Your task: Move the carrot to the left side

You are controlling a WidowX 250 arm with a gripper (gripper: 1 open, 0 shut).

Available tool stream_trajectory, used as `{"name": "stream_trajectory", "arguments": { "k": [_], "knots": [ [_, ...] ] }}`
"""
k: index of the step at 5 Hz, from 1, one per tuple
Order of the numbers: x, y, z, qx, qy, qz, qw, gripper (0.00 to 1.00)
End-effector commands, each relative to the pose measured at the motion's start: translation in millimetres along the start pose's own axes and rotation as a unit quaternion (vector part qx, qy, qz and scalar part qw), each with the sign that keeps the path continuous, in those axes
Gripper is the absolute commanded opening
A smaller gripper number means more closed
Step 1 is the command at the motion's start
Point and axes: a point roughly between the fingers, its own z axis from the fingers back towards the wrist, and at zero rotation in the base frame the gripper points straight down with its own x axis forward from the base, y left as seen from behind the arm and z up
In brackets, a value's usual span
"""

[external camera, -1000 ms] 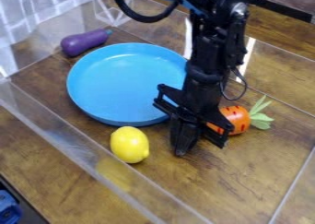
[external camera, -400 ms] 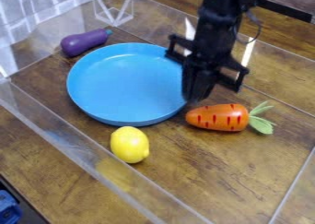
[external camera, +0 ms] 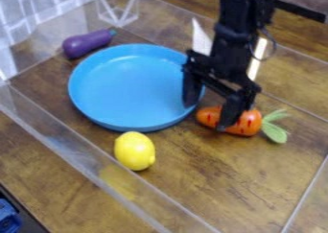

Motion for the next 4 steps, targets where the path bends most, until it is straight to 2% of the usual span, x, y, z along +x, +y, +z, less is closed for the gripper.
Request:
{"name": "stream_trajectory", "arguments": {
  "k": [1, 2, 3, 4],
  "knots": [
    [21.9, -14.2, 9.4, 0.0, -0.035, -0.036, 0.9988, 1.0],
    [23.7, -14.1, 3.2, -0.001, -0.024, -0.031, 0.9992, 1.0],
    [25.1, -15.9, 1.6, 0.0, -0.02, -0.049, 0.9986, 0.0],
    [19.8, -17.5, 7.1, 0.003, -0.018, -0.065, 0.9977, 0.0]
  ]
}}
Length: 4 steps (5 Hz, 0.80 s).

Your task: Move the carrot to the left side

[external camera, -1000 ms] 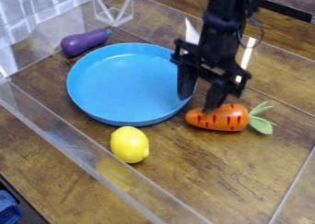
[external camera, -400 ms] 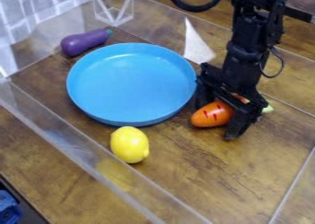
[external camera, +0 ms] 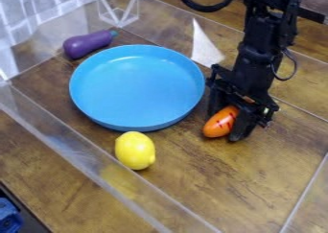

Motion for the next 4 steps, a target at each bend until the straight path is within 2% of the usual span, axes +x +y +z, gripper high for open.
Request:
{"name": "stream_trajectory", "arguments": {
  "k": [1, 2, 4],
  "knots": [
    [0.7, -4, 24.1, 0.011, -0.024, -0.025, 0.9993, 0.0],
    [-0.3, -3, 26.6, 0.017, -0.022, -0.039, 0.9988, 0.0],
    [-25.3, 8, 31.6, 0.025, -0.019, -0.042, 0.9986, 0.0]
  ]
}}
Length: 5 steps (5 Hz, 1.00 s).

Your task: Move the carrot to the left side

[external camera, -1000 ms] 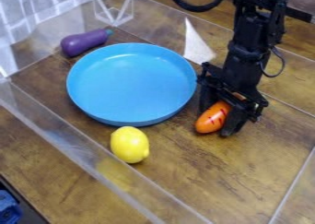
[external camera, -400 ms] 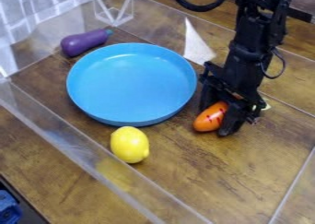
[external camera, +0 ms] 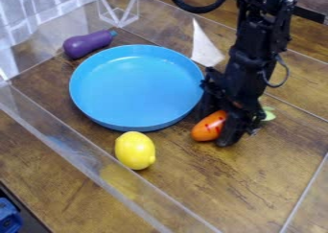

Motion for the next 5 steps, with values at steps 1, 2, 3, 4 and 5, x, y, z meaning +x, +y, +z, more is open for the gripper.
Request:
{"name": "stream_trajectory", "arguments": {
  "k": [1, 2, 3, 4, 5],
  "knots": [
    [-7.5, 22, 42.2, 0.02, -0.054, 0.003, 0.9984, 0.0],
    [-14.6, 37, 50.0, 0.03, -0.06, 0.0, 0.9978, 0.0],
    [-18.0, 52, 62.1, 0.04, -0.069, -0.004, 0.9968, 0.0],
    [-22.9, 52, 77.3, 0.045, -0.078, -0.034, 0.9954, 0.0],
    [-28.8, 49, 90.7, 0.046, -0.088, -0.063, 0.993, 0.0]
  ]
}}
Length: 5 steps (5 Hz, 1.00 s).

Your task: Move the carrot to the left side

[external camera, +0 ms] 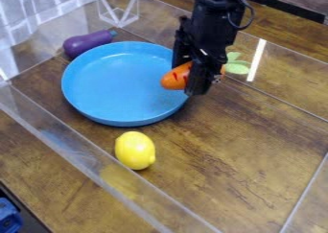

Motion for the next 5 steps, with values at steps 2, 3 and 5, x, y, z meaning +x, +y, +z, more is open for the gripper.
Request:
{"name": "stream_trajectory", "arguments": {
  "k": [2, 3, 5],
  "knots": [
    [9.2, 0, 42.2, 0.019, -0.051, 0.056, 0.9969, 0.0],
    [-3.4, 2, 50.8, 0.021, -0.054, 0.072, 0.9957, 0.0],
    [-30.3, 13, 69.4, 0.028, -0.061, 0.111, 0.9915, 0.0]
  ]
}}
